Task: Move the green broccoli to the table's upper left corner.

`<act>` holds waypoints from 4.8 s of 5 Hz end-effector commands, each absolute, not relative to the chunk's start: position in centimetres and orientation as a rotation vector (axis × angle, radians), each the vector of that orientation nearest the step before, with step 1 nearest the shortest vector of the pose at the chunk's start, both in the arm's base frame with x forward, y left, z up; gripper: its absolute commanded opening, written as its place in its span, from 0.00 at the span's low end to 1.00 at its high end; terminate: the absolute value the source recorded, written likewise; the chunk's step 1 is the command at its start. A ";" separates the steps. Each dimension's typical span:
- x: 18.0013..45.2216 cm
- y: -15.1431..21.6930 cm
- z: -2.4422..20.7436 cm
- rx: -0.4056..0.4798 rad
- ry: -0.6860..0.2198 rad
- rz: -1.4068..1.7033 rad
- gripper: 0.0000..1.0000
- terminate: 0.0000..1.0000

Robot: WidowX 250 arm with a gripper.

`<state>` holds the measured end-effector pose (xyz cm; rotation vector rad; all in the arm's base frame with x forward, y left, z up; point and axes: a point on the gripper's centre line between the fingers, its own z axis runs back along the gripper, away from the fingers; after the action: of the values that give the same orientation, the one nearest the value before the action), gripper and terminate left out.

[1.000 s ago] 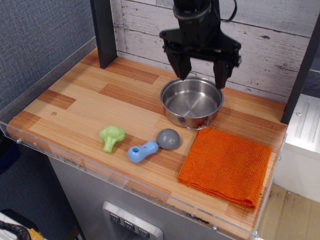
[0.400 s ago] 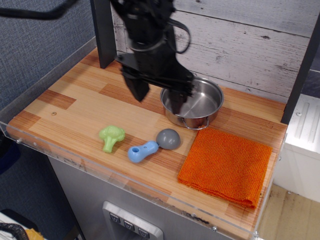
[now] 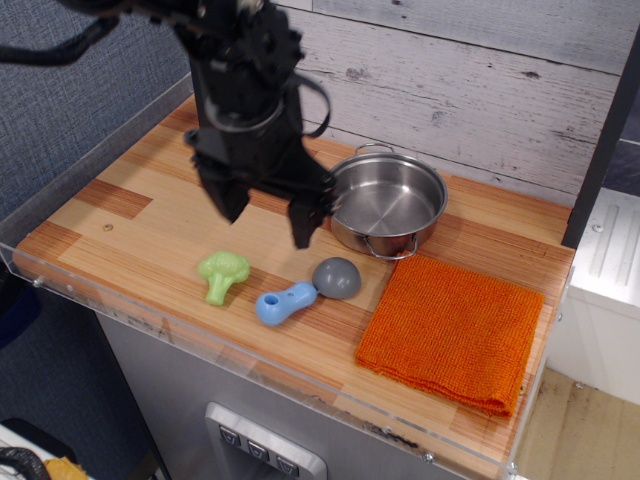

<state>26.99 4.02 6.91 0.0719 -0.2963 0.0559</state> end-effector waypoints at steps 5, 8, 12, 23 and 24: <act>25.7 7.1 1.3 0.127 -0.222 0.163 0.00 0.00; 25.6 6.3 3.3 0.114 -0.271 0.155 0.00 0.00; 31.7 12.5 9.1 0.133 -0.425 0.301 0.00 0.00; 36.2 16.2 6.2 0.127 -0.376 0.509 1.00 0.00; 35.3 15.6 9.6 0.113 -0.444 0.502 1.00 0.00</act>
<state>35.51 14.90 8.01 0.0948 -0.3981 0.4961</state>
